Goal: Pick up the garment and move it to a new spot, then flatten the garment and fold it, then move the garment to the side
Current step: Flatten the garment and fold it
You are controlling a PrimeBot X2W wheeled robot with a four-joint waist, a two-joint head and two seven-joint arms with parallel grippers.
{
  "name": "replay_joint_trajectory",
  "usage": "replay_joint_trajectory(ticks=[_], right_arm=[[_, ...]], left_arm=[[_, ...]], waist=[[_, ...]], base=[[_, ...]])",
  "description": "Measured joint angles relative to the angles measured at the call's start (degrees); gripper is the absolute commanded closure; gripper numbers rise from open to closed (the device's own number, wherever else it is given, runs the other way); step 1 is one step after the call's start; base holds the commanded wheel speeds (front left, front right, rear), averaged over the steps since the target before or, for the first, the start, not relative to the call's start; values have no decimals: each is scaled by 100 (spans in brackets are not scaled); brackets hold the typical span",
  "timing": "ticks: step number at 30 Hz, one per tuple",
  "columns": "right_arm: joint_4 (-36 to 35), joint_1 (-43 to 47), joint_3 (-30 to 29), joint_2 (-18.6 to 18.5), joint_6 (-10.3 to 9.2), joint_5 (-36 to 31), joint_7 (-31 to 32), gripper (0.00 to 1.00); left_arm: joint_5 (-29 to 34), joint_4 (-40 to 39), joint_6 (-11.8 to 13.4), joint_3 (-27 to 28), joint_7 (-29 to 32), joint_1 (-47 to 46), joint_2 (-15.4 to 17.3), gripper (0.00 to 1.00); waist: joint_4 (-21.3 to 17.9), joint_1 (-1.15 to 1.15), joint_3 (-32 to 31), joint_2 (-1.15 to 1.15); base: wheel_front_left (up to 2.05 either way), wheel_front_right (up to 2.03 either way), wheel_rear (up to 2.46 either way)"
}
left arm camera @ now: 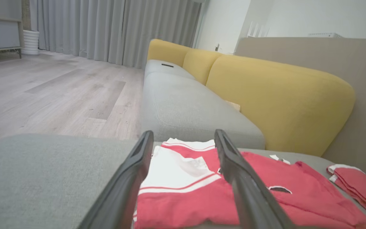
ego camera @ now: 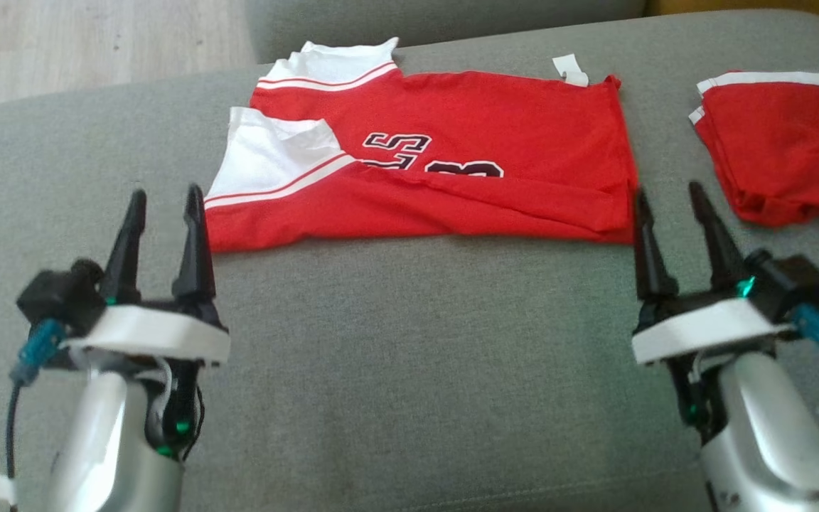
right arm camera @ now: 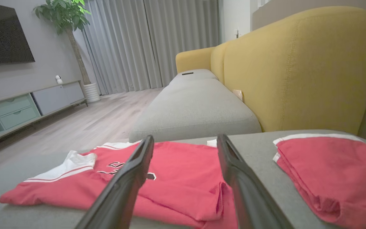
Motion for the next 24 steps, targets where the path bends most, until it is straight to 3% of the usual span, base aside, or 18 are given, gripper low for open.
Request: replay_joint_trajectory(ticks=[9,21,24], right_arm=[[-357,108,-80,180,0,-147,-16,0],[-444,-31,58,188,0,-187,-16,0],[-452,-108,121,188,0,-186,-16,0]], left_arm=[[513,633,-101,187,1,-135,-48,0],[811,2808,-93,16,203,-1324,144,0],[893,3232,52,22,249,-1539,229,0]], waist=[[-84,0,277,0],[-293,0,711,0],[-366,0,783,0]], base=[[0,0,0],[0,0,0],[0,0,0]])
